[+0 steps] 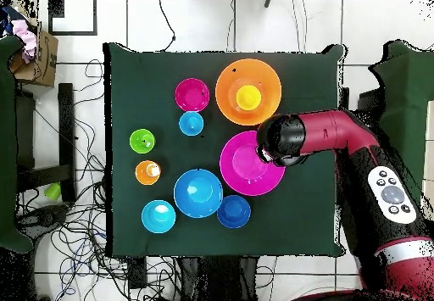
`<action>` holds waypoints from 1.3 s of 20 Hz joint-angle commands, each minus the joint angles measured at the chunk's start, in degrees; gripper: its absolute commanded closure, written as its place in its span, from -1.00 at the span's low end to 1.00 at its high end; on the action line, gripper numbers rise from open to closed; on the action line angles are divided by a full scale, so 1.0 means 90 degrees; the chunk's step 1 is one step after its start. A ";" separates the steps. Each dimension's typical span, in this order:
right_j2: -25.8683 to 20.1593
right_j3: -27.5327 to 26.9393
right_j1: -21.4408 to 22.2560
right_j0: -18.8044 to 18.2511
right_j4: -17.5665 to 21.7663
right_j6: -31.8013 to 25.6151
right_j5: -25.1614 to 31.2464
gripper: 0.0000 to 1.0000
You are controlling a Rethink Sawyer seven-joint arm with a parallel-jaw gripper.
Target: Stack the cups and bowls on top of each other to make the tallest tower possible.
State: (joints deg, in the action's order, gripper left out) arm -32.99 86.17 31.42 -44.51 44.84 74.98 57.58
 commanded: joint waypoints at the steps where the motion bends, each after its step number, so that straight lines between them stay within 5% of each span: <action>1: 0.0227 -0.0365 -0.1014 0.0050 0.0706 -0.0764 -0.0730 -1.00; 10: 0.0452 -0.0230 -0.1328 0.0135 0.0915 -0.0257 -0.1428 -1.00; 18: 0.0621 0.0750 -0.0482 -0.0085 0.0767 -0.0239 -0.1555 -1.00; 23: 0.0501 0.1618 0.0916 -0.0354 0.0151 -0.0734 -0.0760 -1.00; 26: 0.0371 0.1813 0.1291 -0.0546 -0.0137 -0.1005 -0.0426 -1.00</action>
State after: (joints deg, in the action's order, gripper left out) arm -30.24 96.36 33.53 -48.18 45.90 74.98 47.45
